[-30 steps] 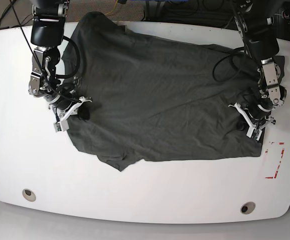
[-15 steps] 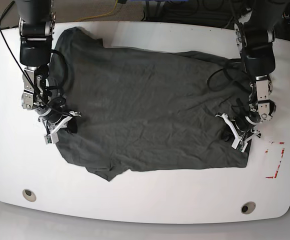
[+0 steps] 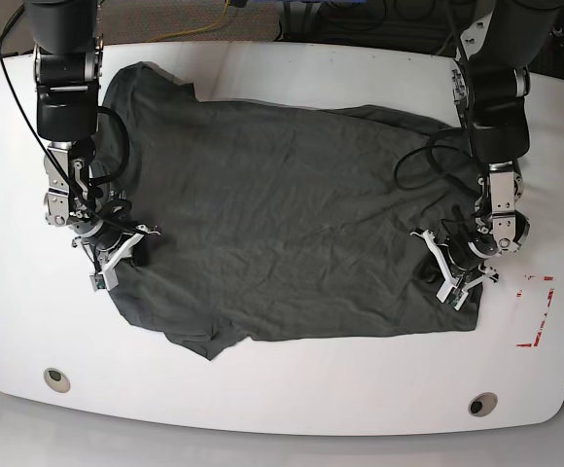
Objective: Layout the t-shirt on the table in an organized manner, then fold the t-shirt properly
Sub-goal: 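Pull the grasped cloth with both grippers apart to smooth the shirt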
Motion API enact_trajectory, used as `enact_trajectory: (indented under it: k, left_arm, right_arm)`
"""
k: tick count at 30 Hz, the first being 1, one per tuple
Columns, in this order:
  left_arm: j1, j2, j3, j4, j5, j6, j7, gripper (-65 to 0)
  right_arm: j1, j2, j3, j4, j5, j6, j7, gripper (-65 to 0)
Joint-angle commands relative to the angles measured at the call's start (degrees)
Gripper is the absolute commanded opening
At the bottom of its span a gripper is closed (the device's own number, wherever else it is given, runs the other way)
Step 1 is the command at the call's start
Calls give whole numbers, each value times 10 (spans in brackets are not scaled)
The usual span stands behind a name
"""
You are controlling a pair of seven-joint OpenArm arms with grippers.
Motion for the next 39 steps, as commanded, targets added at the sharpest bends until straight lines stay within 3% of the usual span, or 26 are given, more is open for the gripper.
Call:
enact_trajectory:
  k: [1, 9, 11, 18, 21, 26, 30, 32, 36, 38, 39]
  left_arm:
    - [-20, -7, -1, 48, -9, 0, -11, -625]
    - [23, -15, -2, 149, -9, 0, 24, -623]
    - [34, -21, -2, 174, -9, 0, 45, -623]
    - [73, -28, -4, 248, -9, 0, 115, -619]
    - [107, -47, -4, 282, -9, 0, 132, -619]
    - [146, -53, -4, 309, -10, 0, 133, -619]
    - [180, -55, -18, 332, -10, 0, 133, -611]
    - [192, -54, -40, 339, -10, 0, 133, -573]
    - [206, -53, -72, 346, -10, 0, 133, -437]
    - [214, -53, -93, 349, -10, 0, 133, -304]
    - [216, -53, -98, 349, -10, 0, 133, -276]
  right_arm:
    - [-2, 10, 2, 50, 3, 0, -13, -644]
    - [-56, -1, 70, 221, 4, 0, -112, -630]
    - [-69, -12, 81, 257, 4, -1, -135, -592]
    - [-144, -62, 153, 408, 0, -6, -203, -351]
    - [-185, -81, 177, 468, 0, -6, -221, -268]
    - [-242, -113, 197, 536, 0, -6, -234, -210]
    - [-296, -138, 219, 584, 3, -6, -235, -207]
    - [-316, -155, 230, 597, 0, -6, -235, -207]
    - [-349, -175, 253, 615, 3, -6, -235, -207]
    - [-377, -189, 279, 623, 3, -6, -233, -207]
    - [-380, -193, 285, 623, 3, -6, -233, -207]
